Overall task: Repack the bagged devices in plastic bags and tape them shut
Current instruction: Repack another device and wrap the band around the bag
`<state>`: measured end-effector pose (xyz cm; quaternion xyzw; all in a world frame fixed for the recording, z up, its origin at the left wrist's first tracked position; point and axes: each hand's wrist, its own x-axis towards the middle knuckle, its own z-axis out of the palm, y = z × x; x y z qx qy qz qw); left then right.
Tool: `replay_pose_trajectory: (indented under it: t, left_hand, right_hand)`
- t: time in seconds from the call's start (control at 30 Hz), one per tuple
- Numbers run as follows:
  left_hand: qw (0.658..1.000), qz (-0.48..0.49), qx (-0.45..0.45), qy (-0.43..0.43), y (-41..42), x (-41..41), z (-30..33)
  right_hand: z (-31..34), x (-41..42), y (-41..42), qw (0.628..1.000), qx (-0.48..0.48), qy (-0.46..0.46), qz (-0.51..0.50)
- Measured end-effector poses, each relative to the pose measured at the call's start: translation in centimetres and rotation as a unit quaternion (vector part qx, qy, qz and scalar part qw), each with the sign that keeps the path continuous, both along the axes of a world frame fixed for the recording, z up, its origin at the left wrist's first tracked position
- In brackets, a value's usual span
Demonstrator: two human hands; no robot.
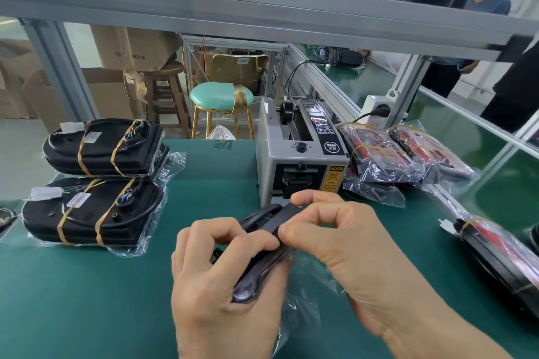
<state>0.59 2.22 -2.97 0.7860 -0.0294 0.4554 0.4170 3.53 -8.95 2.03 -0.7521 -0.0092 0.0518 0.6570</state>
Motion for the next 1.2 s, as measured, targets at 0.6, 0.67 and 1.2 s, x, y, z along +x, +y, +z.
replay_pose_trajectory:
  t: [0.6, 0.67, 1.2]
  left_hand:
    - [0.998, -0.054, -0.028, 0.025, 0.5, -0.1, 0.4]
    - [0.998, -0.056, -0.024, 0.031, 0.7, -0.1, 0.4]
    - [0.871, -0.227, -0.429, 0.078, 4.0, 0.8, -2.4]
  right_hand:
    - [-1.1, 1.0, -0.6, 0.998, 0.052, 0.011, 0.041]
    - [-1.1, 1.0, -0.8, 0.995, 0.073, 0.016, 0.064]
    - [-3.7, 2.6, -3.4, 0.966, -0.079, -0.059, 0.241]
